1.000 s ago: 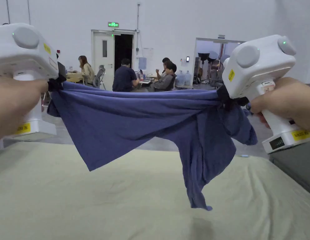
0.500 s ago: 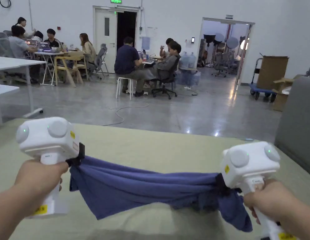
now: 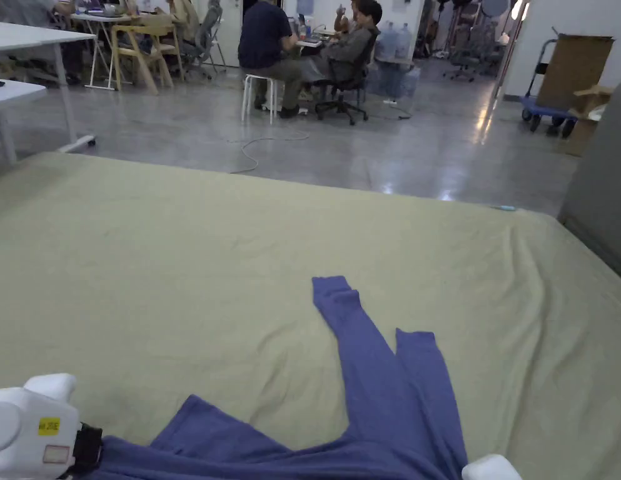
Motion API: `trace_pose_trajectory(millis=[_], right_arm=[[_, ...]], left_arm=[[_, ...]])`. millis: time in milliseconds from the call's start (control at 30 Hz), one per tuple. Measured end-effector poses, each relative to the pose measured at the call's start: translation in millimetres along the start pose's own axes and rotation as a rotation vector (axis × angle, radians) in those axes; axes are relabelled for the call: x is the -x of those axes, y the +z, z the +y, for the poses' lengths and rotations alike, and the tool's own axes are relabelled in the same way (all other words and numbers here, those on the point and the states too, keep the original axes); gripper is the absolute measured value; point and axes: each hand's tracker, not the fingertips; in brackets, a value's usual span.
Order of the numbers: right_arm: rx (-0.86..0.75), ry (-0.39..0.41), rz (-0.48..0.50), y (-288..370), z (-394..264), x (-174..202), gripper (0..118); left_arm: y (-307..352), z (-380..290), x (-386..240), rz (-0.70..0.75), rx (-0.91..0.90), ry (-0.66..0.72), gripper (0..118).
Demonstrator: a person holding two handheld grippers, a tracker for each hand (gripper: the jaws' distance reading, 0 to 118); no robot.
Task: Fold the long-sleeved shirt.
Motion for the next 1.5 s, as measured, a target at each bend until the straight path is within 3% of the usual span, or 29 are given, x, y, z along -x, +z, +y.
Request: trace_pose_trajectory(millis=[100, 233, 333, 467, 500, 567, 600, 667, 767, 800, 833, 867, 900, 1000, 1100, 1133, 1167, 1200, 1233, 1267, 1367, 1400, 1433, 1467, 1500], right_arm=[[0.088, 0.015, 0.072, -0.5, -38.5, 25.8, 18], [0.113, 0.038, 0.038, -16.0, -66.9, 45.6, 17], [0.089, 0.027, 0.009, -23.4, -65.3, 48.6, 17], [0.155, -0.124, 0.046, -26.4, -50.3, 39.3, 35], [0.173, -0.176, 0.08, -22.7, -47.0, 32.7, 48], [0.183, -0.304, 0.149, 2.6, -42.8, 20.6, 77], [0.149, -0.341, 0.142, 21.9, -43.7, 17.8, 86], [-0.022, -0.367, 0.15, 78.6, -51.7, 16.0, 87], [-0.137, -0.401, 0.179, 130.1, -71.5, 23.7, 95], [-0.133, -0.419, 0.201, 137.6, -78.6, 28.2, 91], [-0.127, -0.419, 0.218, 142.2, -86.4, 33.2, 74], [-0.125, -0.413, 0.221, 144.3, -94.1, 40.3, 36], [-0.133, -0.405, 0.21, 144.1, -101.5, 51.0, 0], [-0.107, -0.388, 0.195, 141.0, -112.9, 66.7, 0], [-0.077, -0.401, 0.297, 139.0, -121.9, 73.8, 0], [-0.075, -0.398, 0.296, 140.6, -122.3, 74.4, 0], [-0.07, -0.389, 0.296, 135.3, -120.0, 74.1, 0], [-0.065, -0.378, 0.293, 135.9, -118.6, 73.6, 0], [-0.063, -0.372, 0.286, 136.4, -116.1, 72.2, 0], [-0.062, -0.372, 0.282, 135.5, -113.2, 69.6, 0], [-0.047, -0.381, 0.288, 117.4, -96.6, 60.6, 0], [-0.04, -0.384, 0.291, 112.8, -89.5, 56.6, 0], [-0.032, -0.38, 0.287, 101.8, -77.8, 55.4, 0], [-0.029, -0.369, 0.277, 97.2, -67.7, 52.2, 0], [-0.03, -0.354, 0.268, 93.0, -56.8, 48.7, 0]], left_arm=[[3.7, -46.5, 6.3, 0.021, 0.033, 0.0, 2], [-6.5, -89.0, 19.4, 0.03, 0.098, 0.055, 2], [-22.6, -99.1, 23.8, 0.06, 0.029, 0.024, 2], [-24.8, -89.3, 4.0, 0.146, 0.048, 0.007, 8], [-18.0, -85.9, 4.7, 0.135, 0.047, 0.027, 30], [16.2, -89.1, 4.6, 0.06, -0.009, 0.124, 101], [32.3, -90.7, 6.6, -0.009, -0.038, 0.141, 118], [75.4, -105.5, 7.2, -0.09, -0.157, 0.158, 115], [102.3, -133.0, 5.6, -0.022, -0.156, 0.107, 118], [110.1, -137.3, 4.2, 0.019, -0.124, 0.092, 111], [108.2, -148.0, 3.7, 0.045, -0.069, 0.077, 82], [103.6, -158.6, 3.5, 0.05, -0.031, 0.075, 26], [97.8, -168.7, 4.0, 0.035, -0.025, 0.079, 0], [74.5, -185.4, 8.1, -0.022, 0.053, 0.147, 0], [65.2, -169.6, 14.5, -0.055, -0.001, 0.272, 0], [64.3, -158.3, 15.6, -0.012, -0.04, 0.271, 15], [61.1, -146.3, 16.0, 0.027, -0.08, 0.266, 54], [53.2, -134.6, 15.9, 0.059, -0.082, 0.263, 114], [47.7, -128.5, 14.6, 0.042, -0.092, 0.294, 116], [40.3, -116.4, 18.0, 0.077, -0.143, 0.275, 113], [6.0, -101.4, 11.1, 0.09, -0.054, 0.228, 113], [-6.6, -99.4, 7.8, 0.097, -0.024, 0.209, 99], [-17.4, -98.0, 2.8, 0.11, 0.015, 0.158, 68], [-24.7, -97.7, -2.9, 0.122, 0.039, 0.11, 28], [-26.6, -99.9, -6.8, 0.114, 0.053, 0.071, 19]])
